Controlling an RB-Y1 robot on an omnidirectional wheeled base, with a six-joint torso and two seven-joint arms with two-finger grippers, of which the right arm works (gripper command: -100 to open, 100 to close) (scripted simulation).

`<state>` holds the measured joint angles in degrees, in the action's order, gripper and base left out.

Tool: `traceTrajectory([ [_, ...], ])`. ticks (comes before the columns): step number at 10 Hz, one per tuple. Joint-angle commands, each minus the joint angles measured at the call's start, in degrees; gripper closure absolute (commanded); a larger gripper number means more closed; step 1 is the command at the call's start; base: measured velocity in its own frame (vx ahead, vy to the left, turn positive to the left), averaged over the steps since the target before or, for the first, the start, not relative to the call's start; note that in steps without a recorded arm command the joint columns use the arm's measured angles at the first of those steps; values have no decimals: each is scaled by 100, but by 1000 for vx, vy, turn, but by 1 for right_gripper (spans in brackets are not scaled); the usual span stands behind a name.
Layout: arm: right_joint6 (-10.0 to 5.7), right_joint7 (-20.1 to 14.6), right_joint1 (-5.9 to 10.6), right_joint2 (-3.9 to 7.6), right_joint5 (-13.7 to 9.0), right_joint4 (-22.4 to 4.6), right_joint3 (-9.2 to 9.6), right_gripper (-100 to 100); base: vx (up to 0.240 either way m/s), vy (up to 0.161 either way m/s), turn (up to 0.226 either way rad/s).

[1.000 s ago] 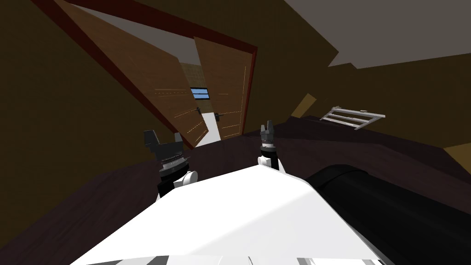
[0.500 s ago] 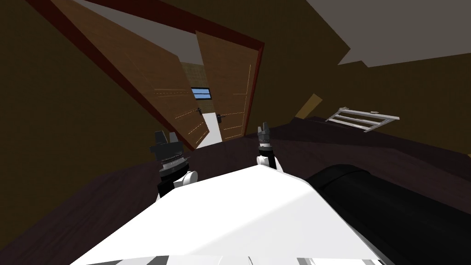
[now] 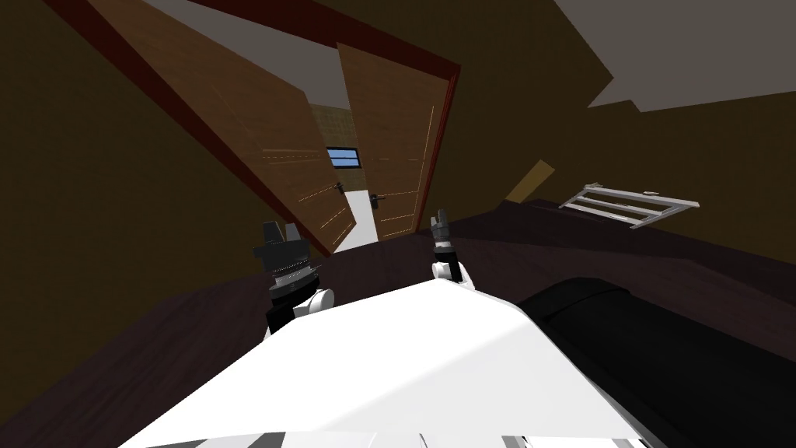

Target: Push the door open

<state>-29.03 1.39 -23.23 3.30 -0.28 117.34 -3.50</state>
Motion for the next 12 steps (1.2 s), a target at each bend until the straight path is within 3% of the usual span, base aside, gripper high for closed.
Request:
traceTrajectory([
  [1, 55, -95, 96, 91, -11, -226, 18, -100, 140, 61, 62],
  [12, 292, -526, 689, 482, -59, -1427, 80, -100, 107, 57, 37],
])
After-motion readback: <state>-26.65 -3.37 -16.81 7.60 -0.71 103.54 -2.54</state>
